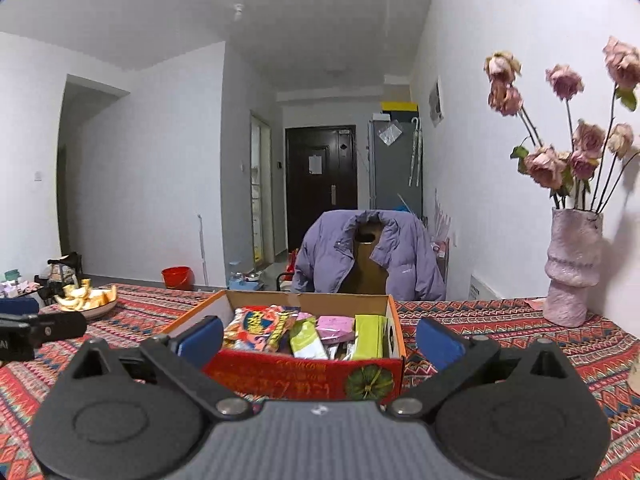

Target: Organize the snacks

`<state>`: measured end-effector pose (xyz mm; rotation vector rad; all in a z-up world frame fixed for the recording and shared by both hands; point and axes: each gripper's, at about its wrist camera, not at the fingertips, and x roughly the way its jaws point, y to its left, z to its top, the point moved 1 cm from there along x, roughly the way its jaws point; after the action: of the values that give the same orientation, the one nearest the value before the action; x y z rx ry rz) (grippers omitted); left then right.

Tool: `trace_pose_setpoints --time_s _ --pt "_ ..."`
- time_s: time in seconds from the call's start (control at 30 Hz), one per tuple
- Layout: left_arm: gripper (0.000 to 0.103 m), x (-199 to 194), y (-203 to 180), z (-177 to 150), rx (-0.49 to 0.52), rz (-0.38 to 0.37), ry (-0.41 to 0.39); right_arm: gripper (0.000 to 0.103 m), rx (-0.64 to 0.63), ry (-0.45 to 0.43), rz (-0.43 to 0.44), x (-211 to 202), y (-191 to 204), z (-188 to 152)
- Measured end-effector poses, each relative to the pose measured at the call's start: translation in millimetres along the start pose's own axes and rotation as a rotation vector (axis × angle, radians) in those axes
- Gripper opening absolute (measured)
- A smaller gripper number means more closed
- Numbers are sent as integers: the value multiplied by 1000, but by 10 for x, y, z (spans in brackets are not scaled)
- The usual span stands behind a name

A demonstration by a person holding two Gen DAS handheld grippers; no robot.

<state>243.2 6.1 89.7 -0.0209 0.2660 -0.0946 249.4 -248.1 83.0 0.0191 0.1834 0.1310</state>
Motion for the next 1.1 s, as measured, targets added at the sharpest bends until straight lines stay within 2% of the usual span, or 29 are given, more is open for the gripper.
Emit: trace_pose_setpoints --time_s 0.17,0.4,0.63,0.87,0.97,1.1 --pt "103 -575 14 -200 2 -9 11 103 2 16 3 -504 82 -152" --pt "103 -1305 -28 -527 40 6 -16 103 29 -23 -16 -1268 222 -463" --pt "103 -1962 -65 -813 45 4 -62 103 -12 -1 18 -1940 466 -816" --pt "103 -2237 -98 -1124 62 79 -39 103 -20 3 18 -2357 605 -1116" --pt "103 -2215 -47 -1150 47 103 -32 103 -27 29 5 -2385 633 -1211" --pt "103 -2208 8 -1194 40 93 -24 103 -15 37 24 -2357 658 -1256"
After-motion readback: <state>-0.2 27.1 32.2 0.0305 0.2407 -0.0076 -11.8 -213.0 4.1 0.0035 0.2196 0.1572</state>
